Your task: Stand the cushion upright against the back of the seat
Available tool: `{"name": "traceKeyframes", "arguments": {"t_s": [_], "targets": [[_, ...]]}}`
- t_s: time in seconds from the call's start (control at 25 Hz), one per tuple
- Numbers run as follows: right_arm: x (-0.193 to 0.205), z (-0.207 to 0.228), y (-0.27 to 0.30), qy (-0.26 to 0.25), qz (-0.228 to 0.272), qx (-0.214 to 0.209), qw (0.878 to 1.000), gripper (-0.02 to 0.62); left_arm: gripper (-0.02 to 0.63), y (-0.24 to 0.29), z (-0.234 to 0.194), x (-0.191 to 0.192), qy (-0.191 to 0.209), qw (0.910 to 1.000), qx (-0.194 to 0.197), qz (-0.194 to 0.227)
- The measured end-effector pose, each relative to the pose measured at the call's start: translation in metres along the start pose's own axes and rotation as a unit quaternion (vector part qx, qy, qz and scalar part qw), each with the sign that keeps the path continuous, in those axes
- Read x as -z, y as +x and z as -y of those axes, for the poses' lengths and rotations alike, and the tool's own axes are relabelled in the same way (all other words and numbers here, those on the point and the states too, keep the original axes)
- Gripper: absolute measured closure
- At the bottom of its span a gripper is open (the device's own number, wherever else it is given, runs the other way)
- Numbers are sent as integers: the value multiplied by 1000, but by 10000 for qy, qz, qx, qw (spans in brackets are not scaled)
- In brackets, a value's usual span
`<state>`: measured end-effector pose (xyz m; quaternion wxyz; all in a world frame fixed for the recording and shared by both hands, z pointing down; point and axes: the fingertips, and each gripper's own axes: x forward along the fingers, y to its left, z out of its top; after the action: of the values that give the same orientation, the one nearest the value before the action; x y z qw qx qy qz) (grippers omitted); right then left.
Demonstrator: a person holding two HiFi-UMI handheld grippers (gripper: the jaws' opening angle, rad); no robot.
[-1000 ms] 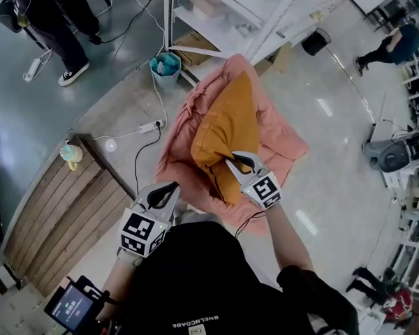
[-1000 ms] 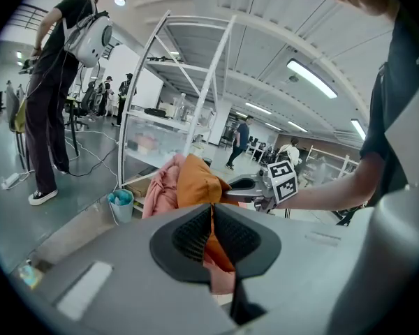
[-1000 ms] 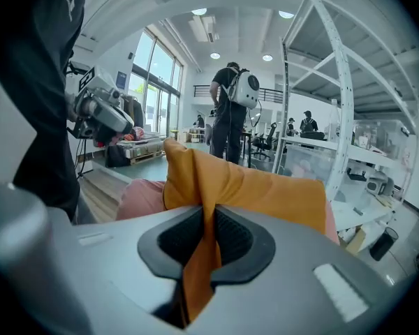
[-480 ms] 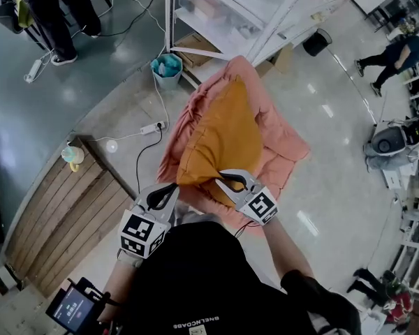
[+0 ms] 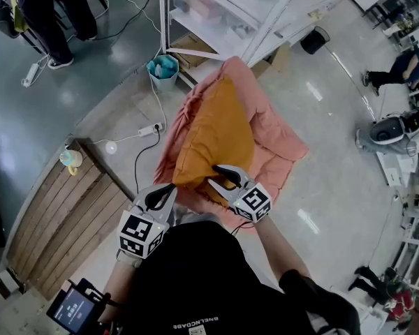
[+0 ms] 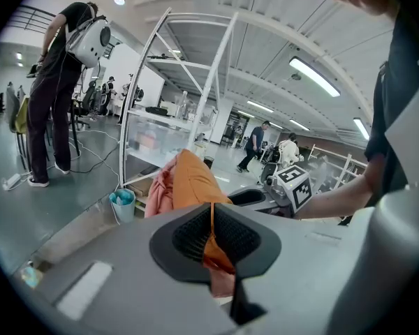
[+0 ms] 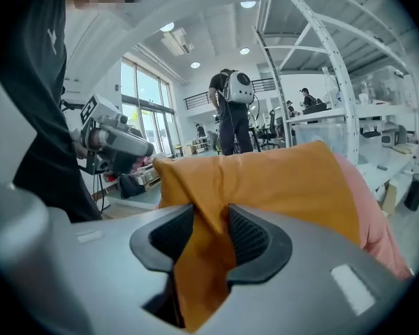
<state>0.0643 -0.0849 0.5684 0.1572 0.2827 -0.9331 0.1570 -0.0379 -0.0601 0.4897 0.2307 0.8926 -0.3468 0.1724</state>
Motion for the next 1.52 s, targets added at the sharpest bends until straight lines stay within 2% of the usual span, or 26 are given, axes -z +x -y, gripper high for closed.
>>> {"name": "traceKeyframes", "arguments": {"t_s": [0.04,0.16,0.2,0.36,0.44,0.52,0.64,0.84,1.04,1.16,1.2,1.28,1.52], "targets": [[-3,-2,-3,134,51,-103,9998,438,575,0,0,-1,-3,10000,2,-6],[-13,-3,-16,593,292,-307,9973,283,575,1,2,-3,-15,10000,11,-20],[-15,0,-21,686,369,-289,9965,262,575,2,2,-3,-15,10000,16,-24],[-32,21,-41,977,862,-77,9914,255,575,2,3,-2,18,10000,35,-34],[-39,45,-49,1138,1006,258,9881,256,575,3,1,-3,25,10000,42,-52],[-34,78,-52,1405,949,726,9828,254,575,3,-1,-4,27,10000,37,-55],[-19,115,-48,1836,654,1099,9746,178,575,3,1,-4,33,10000,21,-52],[-5,136,-19,1978,124,1048,9746,126,575,3,0,-2,19,9999,-18,-97],[3,133,12,2348,-19,671,9697,117,575,2,-6,-3,-34,9999,-99,-91],[8,133,29,2417,-72,647,9682,112,575,2,-7,-4,-41,9999,-118,-91],[8,134,33,2422,-107,693,9677,122,575,3,-8,-5,-45,9999,-132,-91],[10,137,39,2476,-145,837,9651,181,575,2,-10,-5,-68,9998,-165,-86],[15,146,31,2938,343,1154,9482,446,575,-1,-14,-3,-110,9997,-221,-50]]}}
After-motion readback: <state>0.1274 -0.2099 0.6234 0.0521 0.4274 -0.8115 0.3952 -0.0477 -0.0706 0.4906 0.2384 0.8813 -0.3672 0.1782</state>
